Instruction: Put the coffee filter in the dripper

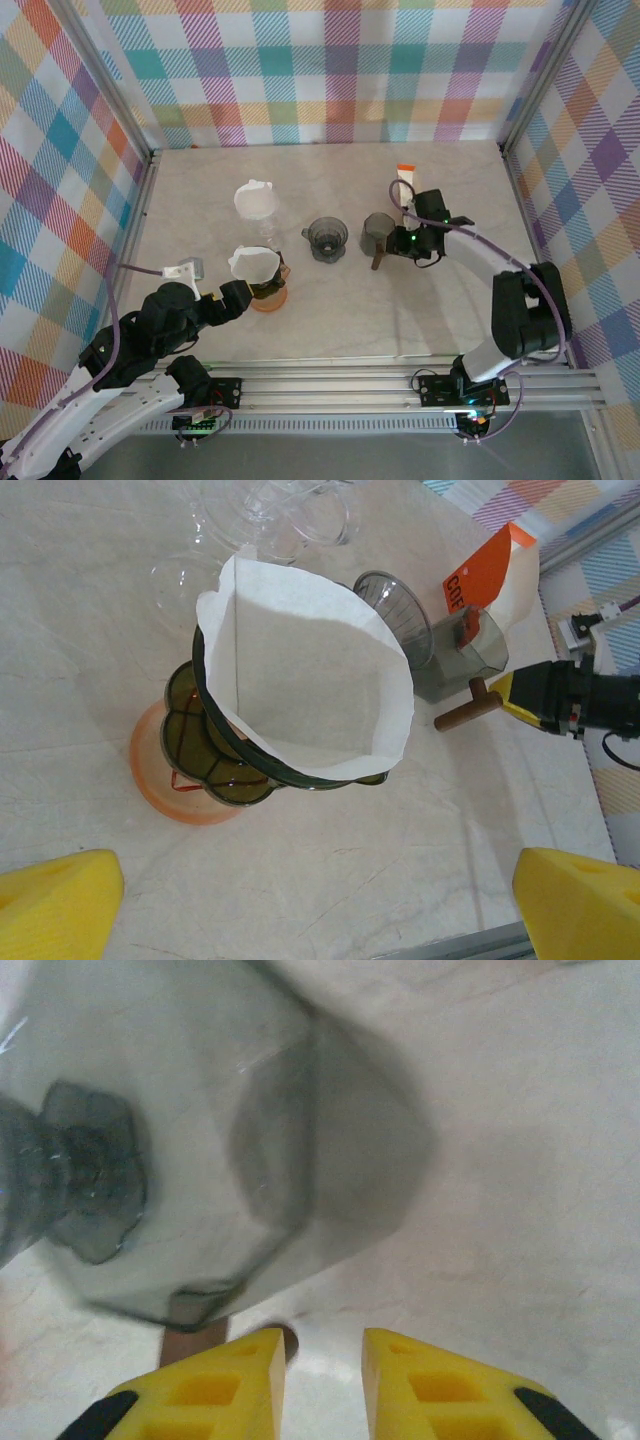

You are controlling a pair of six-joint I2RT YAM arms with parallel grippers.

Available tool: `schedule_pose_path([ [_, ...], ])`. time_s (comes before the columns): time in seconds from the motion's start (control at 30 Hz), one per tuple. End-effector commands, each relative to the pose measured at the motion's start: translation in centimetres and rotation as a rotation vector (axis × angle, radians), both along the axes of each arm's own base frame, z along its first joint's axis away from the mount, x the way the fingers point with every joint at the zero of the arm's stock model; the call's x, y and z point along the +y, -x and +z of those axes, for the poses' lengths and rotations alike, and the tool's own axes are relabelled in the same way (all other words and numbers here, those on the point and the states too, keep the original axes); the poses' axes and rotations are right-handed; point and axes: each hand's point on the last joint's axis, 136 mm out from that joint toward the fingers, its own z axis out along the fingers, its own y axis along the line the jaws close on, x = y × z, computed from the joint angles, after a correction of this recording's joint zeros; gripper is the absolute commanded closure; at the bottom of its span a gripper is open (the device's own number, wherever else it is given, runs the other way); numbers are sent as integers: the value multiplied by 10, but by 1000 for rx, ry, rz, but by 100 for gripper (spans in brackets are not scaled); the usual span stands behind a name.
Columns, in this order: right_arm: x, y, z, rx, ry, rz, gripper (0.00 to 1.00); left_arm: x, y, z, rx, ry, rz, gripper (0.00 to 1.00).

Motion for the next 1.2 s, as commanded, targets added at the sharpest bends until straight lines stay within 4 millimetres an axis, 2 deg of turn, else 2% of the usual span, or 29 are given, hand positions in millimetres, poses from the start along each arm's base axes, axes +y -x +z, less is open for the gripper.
schedule_pose_path([
  [0.0,-3,5,25,-66,-11,-33,70,-6,0,1,-8,40,-14,0],
  [0.07,-7,8,40,-103,-3,-47,65,-6,1,1,-7,43,-15,0],
  [0.17,-6,14,54,-141,-12,-65,47,-4,2,1,-9,44,-10,0],
  [0.27,5,21,56,-152,-5,-85,32,-4,2,0,-10,48,-7,0],
  [0.37,19,24,53,-158,-8,-129,27,-5,1,-1,-9,50,-7,0],
  [0.5,30,20,46,-150,5,-224,26,-5,1,-1,-7,47,-7,0],
  [0.63,33,10,37,-135,57,-312,25,-3,2,-1,-10,51,-8,0],
  [0.8,46,-4,29,-121,84,-308,24,-2,3,-2,-19,56,-8,0],
  [0.93,47,-12,17,-106,126,-306,25,-3,3,-3,-19,53,-11,0],
  [1.03,46,-14,9,-91,159,-301,30,-2,3,-3,-21,52,-12,0],
  [1.13,46,-14,1,-72,189,-283,39,-3,3,-2,-23,53,-14,0],
  [1.17,45,-13,-1,-67,196,-278,45,-3,3,-3,-22,52,-15,0],
])
